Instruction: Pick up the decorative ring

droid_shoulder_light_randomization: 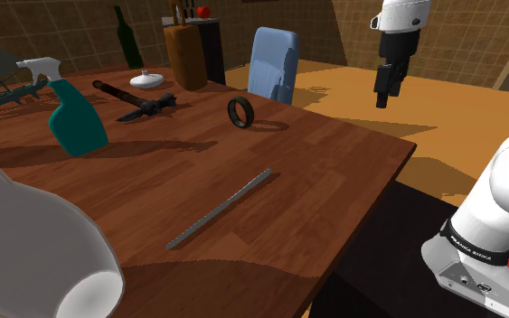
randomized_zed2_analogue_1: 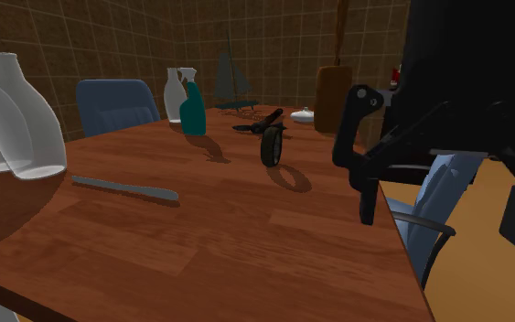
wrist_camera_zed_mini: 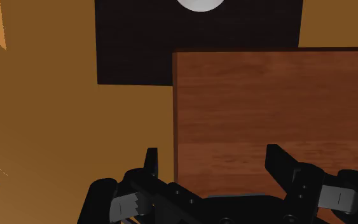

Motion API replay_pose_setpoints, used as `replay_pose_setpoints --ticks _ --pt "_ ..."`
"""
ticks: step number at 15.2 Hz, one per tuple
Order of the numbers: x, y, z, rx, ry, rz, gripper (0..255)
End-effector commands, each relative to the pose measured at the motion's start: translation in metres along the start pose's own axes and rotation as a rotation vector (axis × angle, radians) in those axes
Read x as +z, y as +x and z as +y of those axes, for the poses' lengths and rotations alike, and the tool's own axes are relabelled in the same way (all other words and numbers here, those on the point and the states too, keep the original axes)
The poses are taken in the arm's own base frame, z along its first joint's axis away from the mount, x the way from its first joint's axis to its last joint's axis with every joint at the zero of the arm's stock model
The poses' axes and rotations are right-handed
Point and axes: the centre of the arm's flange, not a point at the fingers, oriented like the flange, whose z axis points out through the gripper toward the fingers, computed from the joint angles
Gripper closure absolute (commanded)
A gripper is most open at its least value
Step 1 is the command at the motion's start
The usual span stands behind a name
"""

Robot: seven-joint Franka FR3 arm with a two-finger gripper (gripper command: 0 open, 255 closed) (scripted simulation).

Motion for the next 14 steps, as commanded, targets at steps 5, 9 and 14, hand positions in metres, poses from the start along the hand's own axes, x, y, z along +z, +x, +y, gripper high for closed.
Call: replay_pose_setpoints --ticks 5,9,14 --pt "-0.009 0.044 -0.030 0.005 0.000 -0.008 0" --pt "-0.019 0.088 -0.060 0.010 0.000 -0.017 0" --pt "-0.029 0.143 -0.097 0.015 -0.001 -0.027 0"
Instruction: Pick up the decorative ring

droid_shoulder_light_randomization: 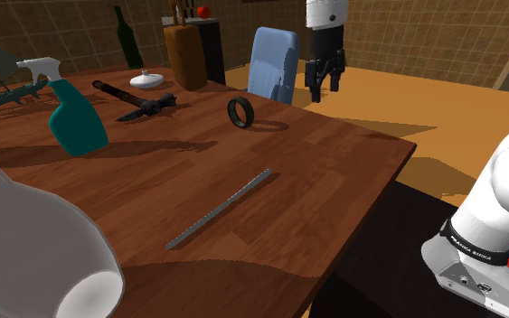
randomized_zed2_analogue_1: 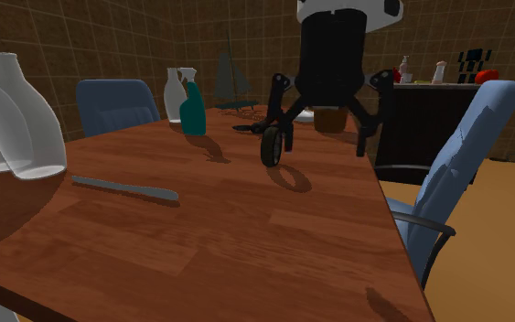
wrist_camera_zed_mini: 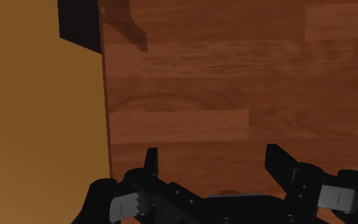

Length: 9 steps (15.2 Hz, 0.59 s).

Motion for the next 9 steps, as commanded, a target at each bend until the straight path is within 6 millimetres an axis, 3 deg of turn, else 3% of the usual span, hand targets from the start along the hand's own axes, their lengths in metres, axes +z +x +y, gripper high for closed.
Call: replay_pose_setpoints --ticks 1,9 --pt "-0.005 0.021 -0.016 0.003 0.001 -0.004 0" --pt "-0.023 0.108 -0.076 0.012 0.000 -0.021 0"
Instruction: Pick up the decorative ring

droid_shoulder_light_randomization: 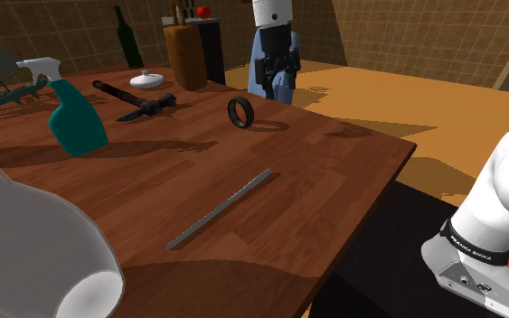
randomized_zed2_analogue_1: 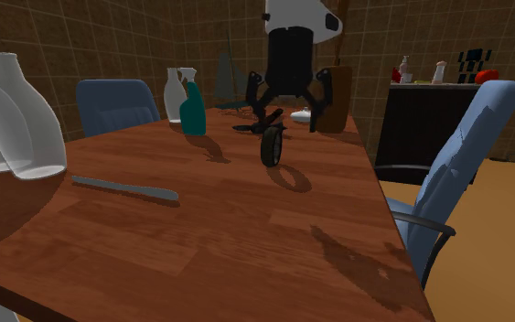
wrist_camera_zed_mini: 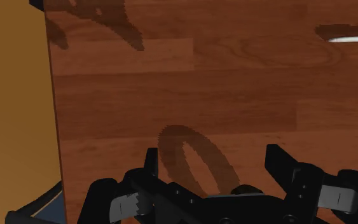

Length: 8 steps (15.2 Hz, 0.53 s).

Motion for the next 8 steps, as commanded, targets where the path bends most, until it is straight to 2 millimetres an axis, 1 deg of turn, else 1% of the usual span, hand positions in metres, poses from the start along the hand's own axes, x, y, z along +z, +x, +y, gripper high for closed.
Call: replay_pose_setpoints --ticks 1,7,8 --pt "-0.005 0.023 -0.013 0.003 0.000 -0.004 0" --pt "-0.019 0.089 -0.057 0.011 0.000 -0.017 0" --pt "-0.014 0.090 -0.058 0.011 0.000 -0.017 0"
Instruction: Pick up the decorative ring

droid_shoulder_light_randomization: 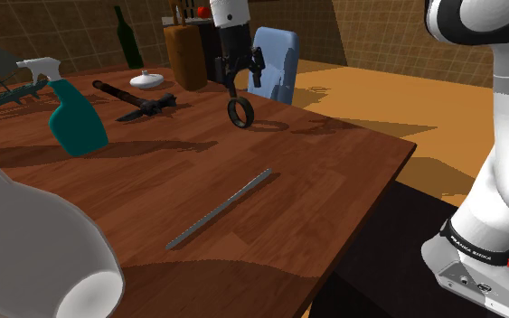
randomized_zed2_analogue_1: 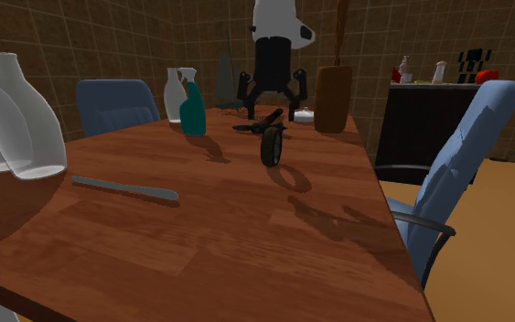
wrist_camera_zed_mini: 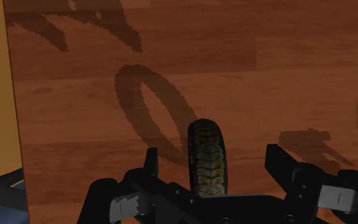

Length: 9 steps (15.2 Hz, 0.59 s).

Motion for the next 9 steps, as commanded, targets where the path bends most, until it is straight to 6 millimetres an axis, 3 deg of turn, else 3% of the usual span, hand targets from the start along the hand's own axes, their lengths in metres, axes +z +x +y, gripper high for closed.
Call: replay_pose_setpoints --ticks 1,6,9 --pt "0.007 0.006 -0.003 0.002 0.000 0.000 0" --pt "0.033 0.011 -0.004 0.002 0.000 0.000 0" --pt "0.036 0.011 -0.004 0.002 0.000 0.000 0"
